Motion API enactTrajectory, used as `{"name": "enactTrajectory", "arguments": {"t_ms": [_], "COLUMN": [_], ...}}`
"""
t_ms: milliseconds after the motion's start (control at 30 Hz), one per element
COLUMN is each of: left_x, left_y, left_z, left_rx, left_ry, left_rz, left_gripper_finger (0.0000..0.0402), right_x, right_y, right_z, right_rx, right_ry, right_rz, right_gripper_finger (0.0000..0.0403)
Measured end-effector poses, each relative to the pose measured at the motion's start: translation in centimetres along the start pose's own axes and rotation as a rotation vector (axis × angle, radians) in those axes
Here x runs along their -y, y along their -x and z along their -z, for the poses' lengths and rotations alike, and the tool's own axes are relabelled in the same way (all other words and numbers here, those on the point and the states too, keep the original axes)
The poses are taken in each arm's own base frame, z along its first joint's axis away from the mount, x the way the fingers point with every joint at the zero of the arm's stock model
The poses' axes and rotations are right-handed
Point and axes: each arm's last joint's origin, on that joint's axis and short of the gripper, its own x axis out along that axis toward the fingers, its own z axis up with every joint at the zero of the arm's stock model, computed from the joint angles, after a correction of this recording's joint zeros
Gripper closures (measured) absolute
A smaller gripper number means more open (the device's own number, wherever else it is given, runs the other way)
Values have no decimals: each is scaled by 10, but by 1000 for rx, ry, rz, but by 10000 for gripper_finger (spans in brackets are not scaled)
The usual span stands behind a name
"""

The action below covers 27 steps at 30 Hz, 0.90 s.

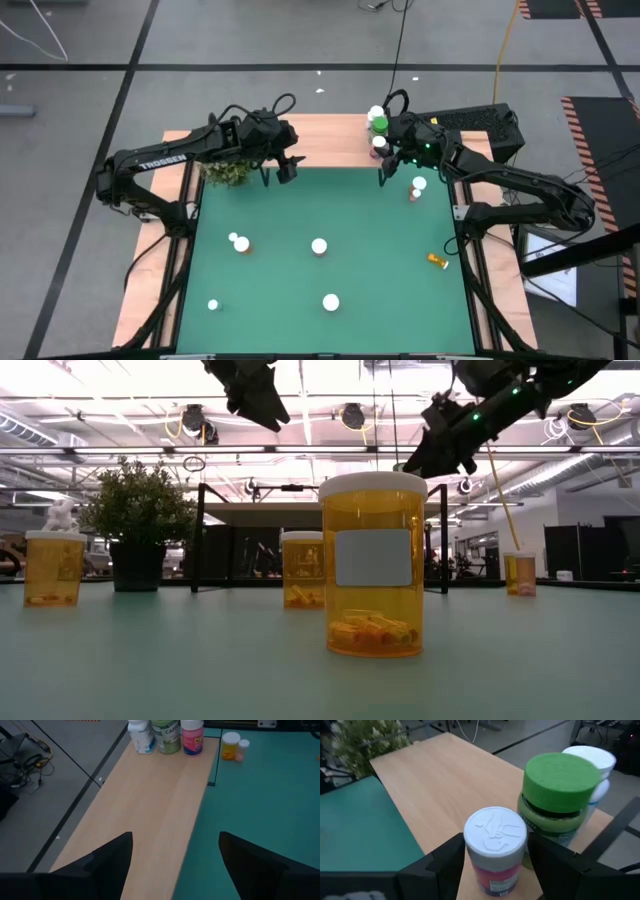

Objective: Pick and place medicine bottles onto shelf by color
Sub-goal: Put the large pink medicine bottle on the shelf, then put the large orange medicine bottle on the shelf

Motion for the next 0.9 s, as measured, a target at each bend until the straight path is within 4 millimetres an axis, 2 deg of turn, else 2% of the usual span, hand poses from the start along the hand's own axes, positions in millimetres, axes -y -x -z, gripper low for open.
{"name": "enactTrajectory", "arguments": {"t_ms": [267,500,733,900], "left_x": [7,24,48,65], "left_y": [1,4,12,13], "left_z": [0,-8,-24,-28], "left_rx": [-1,63,218,240], "left_ry": [39,120,196,284], "left_rz": [21,66,143,198], "left_gripper_finger": [105,105,105,105], "right_x": [-2,-17,-48,-77], "right_y": [39,76,92,99], "right_z": [-8,-14,-9,1], "right_rx": [72,170,120,49], "right_ry": [-82,-152,-186,-167], "right_rz": [-36,-194,-448,-594], "right_gripper_finger": [191,191,203,225]}}
